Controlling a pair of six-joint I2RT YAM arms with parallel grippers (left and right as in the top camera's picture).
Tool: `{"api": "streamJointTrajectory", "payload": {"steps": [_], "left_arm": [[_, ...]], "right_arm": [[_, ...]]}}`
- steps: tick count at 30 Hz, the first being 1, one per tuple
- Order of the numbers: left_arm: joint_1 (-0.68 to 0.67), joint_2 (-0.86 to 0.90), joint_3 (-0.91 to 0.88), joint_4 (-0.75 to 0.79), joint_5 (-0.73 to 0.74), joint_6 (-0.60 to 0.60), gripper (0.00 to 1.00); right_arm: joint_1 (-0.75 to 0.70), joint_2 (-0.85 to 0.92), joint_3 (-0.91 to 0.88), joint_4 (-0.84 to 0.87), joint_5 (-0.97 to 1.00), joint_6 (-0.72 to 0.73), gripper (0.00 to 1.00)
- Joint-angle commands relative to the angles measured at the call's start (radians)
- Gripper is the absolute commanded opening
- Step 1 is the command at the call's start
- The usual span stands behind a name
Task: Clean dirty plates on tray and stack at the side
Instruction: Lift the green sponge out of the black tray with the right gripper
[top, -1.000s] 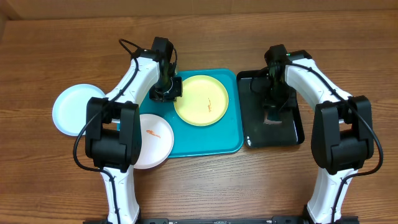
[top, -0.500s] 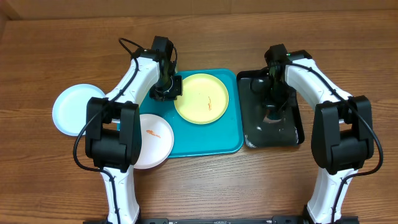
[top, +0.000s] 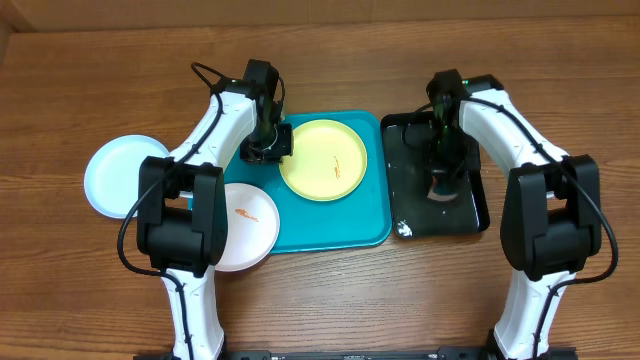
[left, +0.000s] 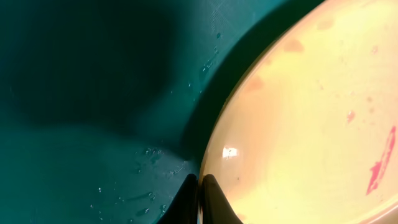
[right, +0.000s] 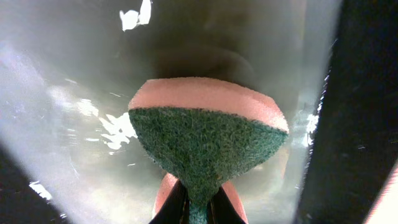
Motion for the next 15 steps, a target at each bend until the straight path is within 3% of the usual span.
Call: {"api": "streamJointTrajectory", "payload": {"steps": [1, 15], "left_arm": [[0.002, 0.008, -0.002, -0.014, -0.007, 0.001, 0.04], [0.002, 0.008, -0.002, -0.020, -0.007, 0.001, 0.04]], "right_arm": [[-0.001, -0.085, 0.048, -0.005, 0.000, -0.028, 0.04], [-0.001, -0.104, 0.047, 0.007, 0.000, -0.027, 0.04]]}}
